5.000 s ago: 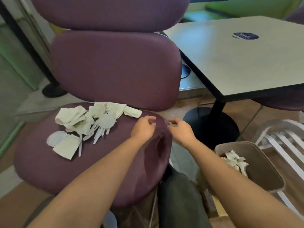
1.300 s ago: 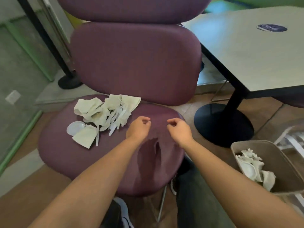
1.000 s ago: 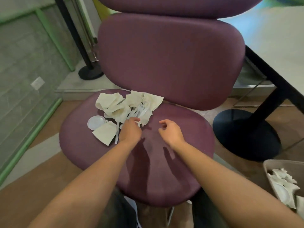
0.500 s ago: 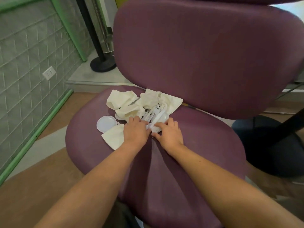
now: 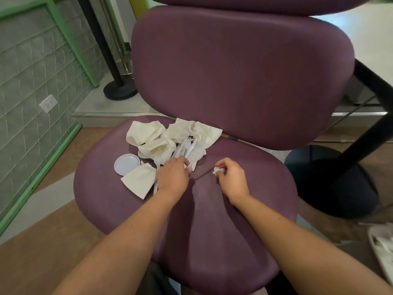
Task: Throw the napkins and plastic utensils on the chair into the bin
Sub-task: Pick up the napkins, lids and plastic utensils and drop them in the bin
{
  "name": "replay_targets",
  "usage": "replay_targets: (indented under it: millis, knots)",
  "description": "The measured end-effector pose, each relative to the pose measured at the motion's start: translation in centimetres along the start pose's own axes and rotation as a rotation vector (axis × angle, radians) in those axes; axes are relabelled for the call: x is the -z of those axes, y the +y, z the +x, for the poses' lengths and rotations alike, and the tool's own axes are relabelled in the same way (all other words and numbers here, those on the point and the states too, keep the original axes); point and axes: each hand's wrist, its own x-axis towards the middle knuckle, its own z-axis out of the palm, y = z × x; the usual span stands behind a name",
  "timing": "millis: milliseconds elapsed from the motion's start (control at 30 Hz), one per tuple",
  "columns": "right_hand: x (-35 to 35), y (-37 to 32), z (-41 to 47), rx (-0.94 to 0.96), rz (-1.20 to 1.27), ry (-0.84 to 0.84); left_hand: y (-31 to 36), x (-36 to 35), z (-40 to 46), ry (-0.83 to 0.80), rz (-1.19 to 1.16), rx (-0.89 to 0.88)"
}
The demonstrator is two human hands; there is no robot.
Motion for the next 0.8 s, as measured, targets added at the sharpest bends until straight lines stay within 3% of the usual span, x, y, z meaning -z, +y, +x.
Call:
replay_targets:
  millis: [100, 233, 467, 800]
  knots:
    - [2.7, 0.5, -1.1, -0.08, 0.14, 0.111, 2.4, 0.3, -1.3, -0.053, -0.218, -0.055]
    - [7.0, 1.7, -3.0, -0.167, 0.175, 0.237, 7.2, 0.1, -2.8, -0.125, -0.33, -0.099]
    - [16.7, 6.3, -8.4, -0.27, 0.212, 0.441, 18.3, -2.2, -7.0, -0.249, -0.334, -0.314]
    - [26.9, 16.9, -14.9, -0.52, 0.186, 0.65, 31.9, -8.2, -13.7, -0.535, -0.315, -0.487]
